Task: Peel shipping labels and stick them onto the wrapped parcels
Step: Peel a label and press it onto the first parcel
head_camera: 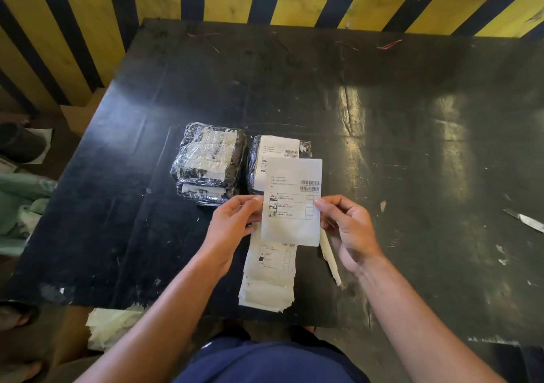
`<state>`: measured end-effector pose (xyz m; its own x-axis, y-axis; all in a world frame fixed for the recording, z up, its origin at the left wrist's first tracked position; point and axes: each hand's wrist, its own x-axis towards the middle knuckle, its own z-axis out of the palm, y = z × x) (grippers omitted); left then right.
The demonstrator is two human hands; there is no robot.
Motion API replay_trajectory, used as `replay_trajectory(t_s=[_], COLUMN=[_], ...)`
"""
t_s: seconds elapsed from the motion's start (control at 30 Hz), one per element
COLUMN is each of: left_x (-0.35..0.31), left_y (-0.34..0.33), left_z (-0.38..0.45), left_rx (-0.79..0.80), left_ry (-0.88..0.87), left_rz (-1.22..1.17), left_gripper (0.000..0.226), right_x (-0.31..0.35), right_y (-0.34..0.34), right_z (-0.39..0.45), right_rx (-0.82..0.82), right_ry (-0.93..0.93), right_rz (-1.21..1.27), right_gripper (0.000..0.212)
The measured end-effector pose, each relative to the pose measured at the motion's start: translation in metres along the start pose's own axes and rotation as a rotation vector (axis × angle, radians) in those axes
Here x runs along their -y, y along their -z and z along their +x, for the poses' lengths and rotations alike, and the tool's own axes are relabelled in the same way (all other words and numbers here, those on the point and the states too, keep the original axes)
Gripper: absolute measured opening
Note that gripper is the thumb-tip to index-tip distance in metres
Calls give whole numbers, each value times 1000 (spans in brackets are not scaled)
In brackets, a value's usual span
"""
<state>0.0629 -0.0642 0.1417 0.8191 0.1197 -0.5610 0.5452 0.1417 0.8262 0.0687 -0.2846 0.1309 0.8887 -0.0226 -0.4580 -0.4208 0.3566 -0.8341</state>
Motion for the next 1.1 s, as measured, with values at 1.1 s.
replay_trajectory(t_s=[1.1], left_x=[-46], left_y=[-21], left_z=[135], left_rx=[-281], left_ry=[-150], left_rz=[625], left_gripper=[13], right_x=[-6], right_y=[-57], right_z=[135], right_rx=[-461], right_ry=[3], right_rz=[-562], right_gripper=[14])
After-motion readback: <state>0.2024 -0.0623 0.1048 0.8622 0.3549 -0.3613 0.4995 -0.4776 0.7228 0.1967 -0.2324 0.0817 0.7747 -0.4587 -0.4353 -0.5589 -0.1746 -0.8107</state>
